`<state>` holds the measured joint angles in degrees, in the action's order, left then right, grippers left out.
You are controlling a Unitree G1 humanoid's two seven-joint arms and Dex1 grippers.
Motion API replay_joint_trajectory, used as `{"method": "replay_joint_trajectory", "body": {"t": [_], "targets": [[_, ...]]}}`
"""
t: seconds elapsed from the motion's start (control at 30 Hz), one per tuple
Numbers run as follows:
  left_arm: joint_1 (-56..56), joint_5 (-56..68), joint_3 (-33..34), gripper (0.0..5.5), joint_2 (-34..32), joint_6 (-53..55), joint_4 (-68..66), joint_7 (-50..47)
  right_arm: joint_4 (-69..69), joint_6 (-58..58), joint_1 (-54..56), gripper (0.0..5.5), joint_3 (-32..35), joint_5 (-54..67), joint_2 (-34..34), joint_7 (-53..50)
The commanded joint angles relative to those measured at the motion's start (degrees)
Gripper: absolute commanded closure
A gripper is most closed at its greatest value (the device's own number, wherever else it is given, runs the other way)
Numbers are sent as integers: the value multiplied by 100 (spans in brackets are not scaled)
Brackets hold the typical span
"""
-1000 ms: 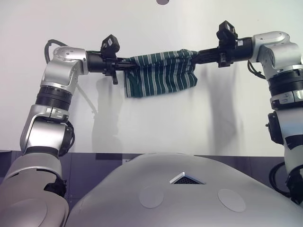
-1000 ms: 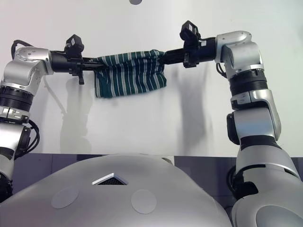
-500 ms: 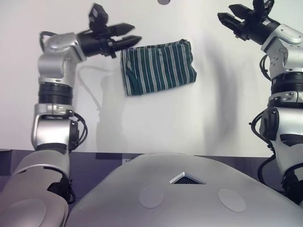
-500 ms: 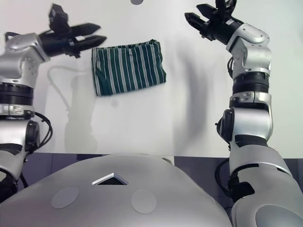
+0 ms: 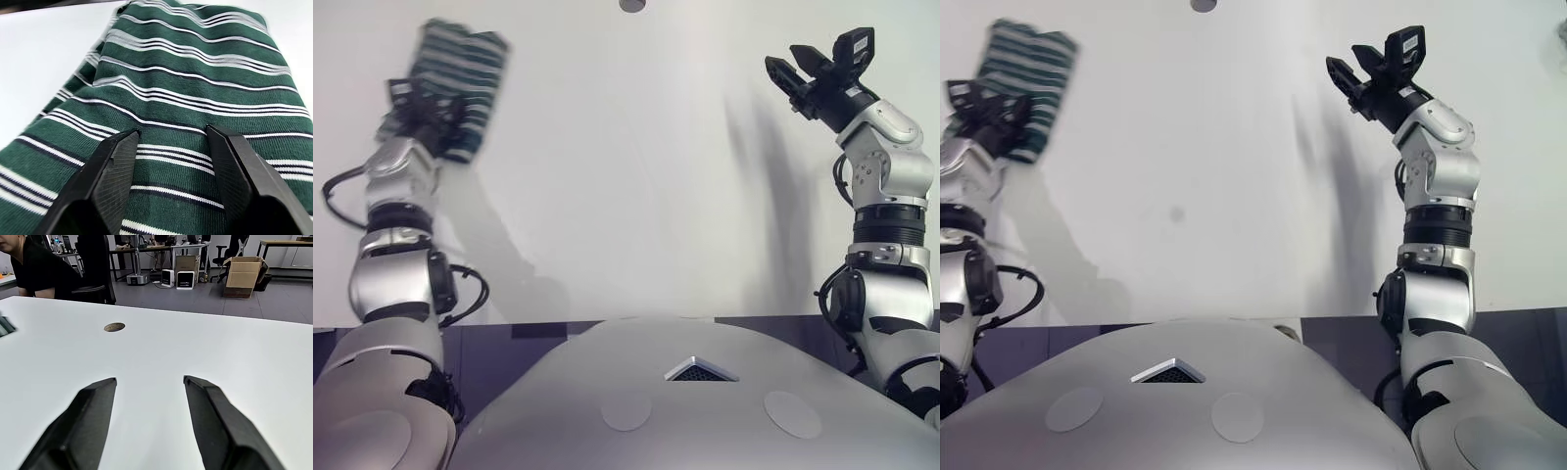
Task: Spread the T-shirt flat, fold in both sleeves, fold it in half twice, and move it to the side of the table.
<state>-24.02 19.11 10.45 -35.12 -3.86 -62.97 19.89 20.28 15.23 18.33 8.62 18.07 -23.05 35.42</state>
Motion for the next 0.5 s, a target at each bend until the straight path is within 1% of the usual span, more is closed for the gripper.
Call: {"method": "replay_joint_trajectory", "body": {"t": [0.03, 0.1, 0.13, 0.2, 0.27, 0.37, 0.47, 0.5], "targets": [[193, -136, -72, 297, 817, 204, -109, 273, -48, -291, -127, 294, 406, 15, 204, -651], [221, -46, 86, 297, 688, -79, 225, 575, -14, -505, -95, 294, 755, 72, 184, -979], [340, 5, 169, 297, 568, -319, 816, 661, -10, -613, -111, 294, 959, 124, 118, -1089], [829, 437, 193, 297, 581, -167, 3202, 862, 119, -975, -262, 294, 1312, 68, -107, -1229], [1220, 499, 58, 297, 716, 192, 4850, 703, 308, -1348, -419, 294, 1420, -112, -190, -1303], [1504, -29, -184, 297, 1004, 460, 5578, 29, 503, -1797, -596, 294, 1251, -320, -63, -1277], [1644, -445, -420, 297, 1270, 840, 6163, -475, 831, -2176, -403, 294, 1230, -320, 26, -1366], [1705, -478, -382, 297, 1329, 923, 6368, -593, 886, -2305, -331, 294, 1210, -345, 83, -1456]]}}
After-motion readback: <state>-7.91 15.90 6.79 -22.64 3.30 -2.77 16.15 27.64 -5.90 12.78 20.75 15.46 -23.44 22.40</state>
